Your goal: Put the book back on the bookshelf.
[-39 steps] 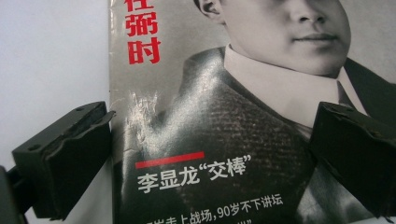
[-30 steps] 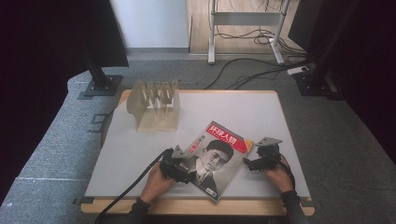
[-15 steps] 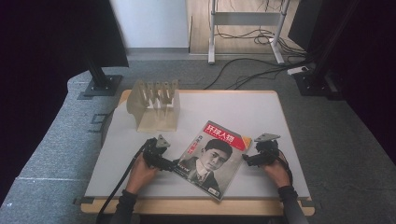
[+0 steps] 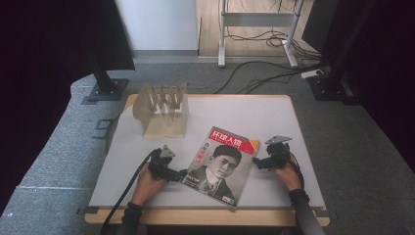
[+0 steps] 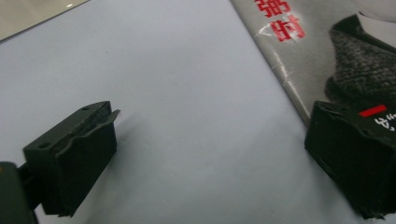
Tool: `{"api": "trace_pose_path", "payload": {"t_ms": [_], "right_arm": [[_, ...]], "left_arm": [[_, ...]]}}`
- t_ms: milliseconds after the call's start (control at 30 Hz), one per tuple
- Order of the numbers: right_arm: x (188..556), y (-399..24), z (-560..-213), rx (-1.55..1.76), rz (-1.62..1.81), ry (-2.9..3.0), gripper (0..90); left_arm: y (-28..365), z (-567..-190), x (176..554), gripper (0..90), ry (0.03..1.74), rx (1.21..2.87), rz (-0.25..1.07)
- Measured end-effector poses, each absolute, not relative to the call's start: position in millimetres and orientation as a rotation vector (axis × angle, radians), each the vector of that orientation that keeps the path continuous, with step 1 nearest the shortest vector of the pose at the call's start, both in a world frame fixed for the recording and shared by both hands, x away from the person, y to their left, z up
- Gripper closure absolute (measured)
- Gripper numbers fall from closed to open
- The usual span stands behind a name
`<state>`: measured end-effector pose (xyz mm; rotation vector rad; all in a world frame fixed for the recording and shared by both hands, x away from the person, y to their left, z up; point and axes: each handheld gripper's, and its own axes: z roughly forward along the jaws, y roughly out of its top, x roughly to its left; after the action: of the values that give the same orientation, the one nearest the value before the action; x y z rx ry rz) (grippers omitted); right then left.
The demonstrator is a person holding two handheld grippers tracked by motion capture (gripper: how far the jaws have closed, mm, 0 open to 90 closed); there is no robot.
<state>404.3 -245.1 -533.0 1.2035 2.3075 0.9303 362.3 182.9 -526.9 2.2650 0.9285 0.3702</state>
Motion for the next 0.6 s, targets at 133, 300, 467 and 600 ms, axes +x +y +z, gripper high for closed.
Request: {"api": "trace_pose_path", "payload": {"t_ms": [133, 300, 467, 600], "right_arm": [[416, -243, -532, 1.192, 0.914, 2.325, 0.0], [431, -241, -532, 1.196, 0.924, 2.339, 0.0], [446, -236, -532, 1.213, 0.915, 2.337, 0.0], [458, -230, -531, 1.225, 0.911, 2.338, 0.0]], "left_arm": [[179, -527, 353, 2.9, 0.914, 2.267, 0.385], [175, -527, 346, 2.9, 0.893, 2.276, 0.350], [168, -528, 338, 2.6, 0.848, 2.289, 0.329], [161, -528, 330, 1.6, 0.795, 2.308, 0.329]]}}
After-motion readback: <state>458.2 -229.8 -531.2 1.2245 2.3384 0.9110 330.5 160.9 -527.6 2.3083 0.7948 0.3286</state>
